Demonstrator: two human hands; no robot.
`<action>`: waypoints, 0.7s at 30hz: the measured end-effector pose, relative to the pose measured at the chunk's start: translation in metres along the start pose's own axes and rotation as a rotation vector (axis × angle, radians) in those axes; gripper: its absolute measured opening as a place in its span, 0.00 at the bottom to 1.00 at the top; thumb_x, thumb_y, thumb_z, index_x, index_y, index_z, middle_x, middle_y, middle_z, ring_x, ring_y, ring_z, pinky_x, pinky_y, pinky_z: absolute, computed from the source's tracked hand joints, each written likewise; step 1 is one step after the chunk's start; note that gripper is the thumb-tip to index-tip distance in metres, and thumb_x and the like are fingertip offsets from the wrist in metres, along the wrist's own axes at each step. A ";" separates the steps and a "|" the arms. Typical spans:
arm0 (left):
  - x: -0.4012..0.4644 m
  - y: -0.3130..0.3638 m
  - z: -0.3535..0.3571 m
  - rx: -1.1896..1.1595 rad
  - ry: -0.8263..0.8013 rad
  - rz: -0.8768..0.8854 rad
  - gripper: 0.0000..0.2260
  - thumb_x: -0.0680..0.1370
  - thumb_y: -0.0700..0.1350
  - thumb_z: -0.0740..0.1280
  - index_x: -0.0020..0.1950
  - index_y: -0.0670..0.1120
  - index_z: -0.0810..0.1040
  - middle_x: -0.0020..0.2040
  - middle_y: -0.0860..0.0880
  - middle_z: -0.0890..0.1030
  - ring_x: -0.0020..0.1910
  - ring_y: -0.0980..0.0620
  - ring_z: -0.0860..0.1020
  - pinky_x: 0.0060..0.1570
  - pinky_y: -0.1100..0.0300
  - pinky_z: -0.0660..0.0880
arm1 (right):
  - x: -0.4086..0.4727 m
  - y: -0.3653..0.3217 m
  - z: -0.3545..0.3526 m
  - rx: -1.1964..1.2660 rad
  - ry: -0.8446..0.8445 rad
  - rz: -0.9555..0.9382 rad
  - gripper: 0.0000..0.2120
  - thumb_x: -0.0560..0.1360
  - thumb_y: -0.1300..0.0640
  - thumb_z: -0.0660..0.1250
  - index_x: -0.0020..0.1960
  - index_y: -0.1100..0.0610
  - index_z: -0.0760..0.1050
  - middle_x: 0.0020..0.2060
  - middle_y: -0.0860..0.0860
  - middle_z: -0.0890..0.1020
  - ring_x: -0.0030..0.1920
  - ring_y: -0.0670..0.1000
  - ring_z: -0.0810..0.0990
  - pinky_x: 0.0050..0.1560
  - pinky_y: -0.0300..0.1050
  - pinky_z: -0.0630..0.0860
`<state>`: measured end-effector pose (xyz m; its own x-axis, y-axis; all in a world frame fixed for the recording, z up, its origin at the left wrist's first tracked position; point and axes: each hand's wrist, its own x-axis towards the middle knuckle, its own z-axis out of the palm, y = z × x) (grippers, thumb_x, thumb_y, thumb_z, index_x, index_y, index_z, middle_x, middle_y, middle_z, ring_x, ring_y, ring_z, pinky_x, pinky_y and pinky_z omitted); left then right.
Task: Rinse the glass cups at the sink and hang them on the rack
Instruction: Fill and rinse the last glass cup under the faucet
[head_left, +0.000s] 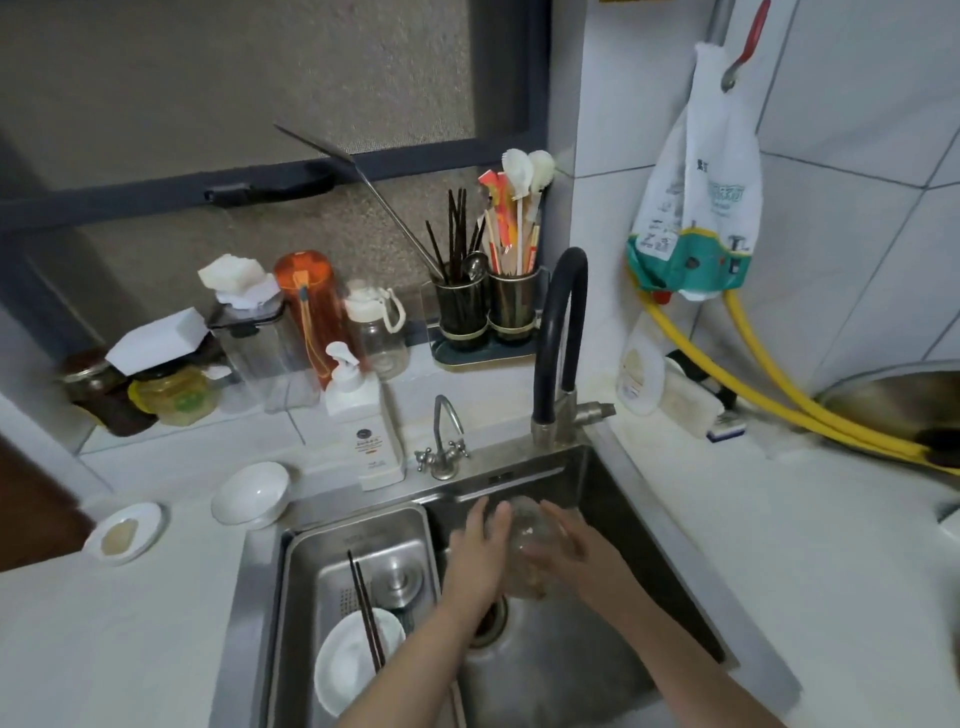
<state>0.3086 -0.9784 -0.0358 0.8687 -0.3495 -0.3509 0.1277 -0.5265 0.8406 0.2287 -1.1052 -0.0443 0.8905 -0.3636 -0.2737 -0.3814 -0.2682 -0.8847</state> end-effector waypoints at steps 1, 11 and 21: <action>0.001 -0.004 -0.002 0.051 -0.028 0.072 0.24 0.81 0.62 0.55 0.75 0.56 0.62 0.70 0.44 0.68 0.70 0.45 0.69 0.69 0.52 0.65 | 0.001 -0.005 0.002 -0.025 0.039 0.010 0.29 0.73 0.45 0.70 0.71 0.46 0.66 0.61 0.45 0.77 0.56 0.41 0.76 0.47 0.28 0.70; 0.002 -0.011 -0.017 0.095 -0.153 0.172 0.18 0.80 0.63 0.55 0.62 0.57 0.76 0.53 0.44 0.83 0.49 0.43 0.83 0.51 0.44 0.80 | 0.004 -0.019 0.002 -0.408 0.059 0.083 0.23 0.76 0.38 0.59 0.67 0.49 0.71 0.63 0.50 0.77 0.62 0.52 0.77 0.65 0.49 0.72; 0.004 -0.001 -0.004 -0.038 -0.187 0.103 0.18 0.82 0.54 0.60 0.70 0.51 0.70 0.66 0.50 0.74 0.63 0.47 0.76 0.55 0.57 0.77 | 0.004 -0.013 -0.007 -0.176 0.072 0.053 0.22 0.77 0.39 0.60 0.68 0.45 0.70 0.66 0.51 0.75 0.65 0.53 0.74 0.68 0.49 0.69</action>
<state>0.3133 -0.9761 -0.0366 0.7747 -0.5395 -0.3298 0.0637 -0.4523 0.8896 0.2352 -1.1089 -0.0311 0.8502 -0.4426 -0.2849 -0.4705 -0.3963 -0.7884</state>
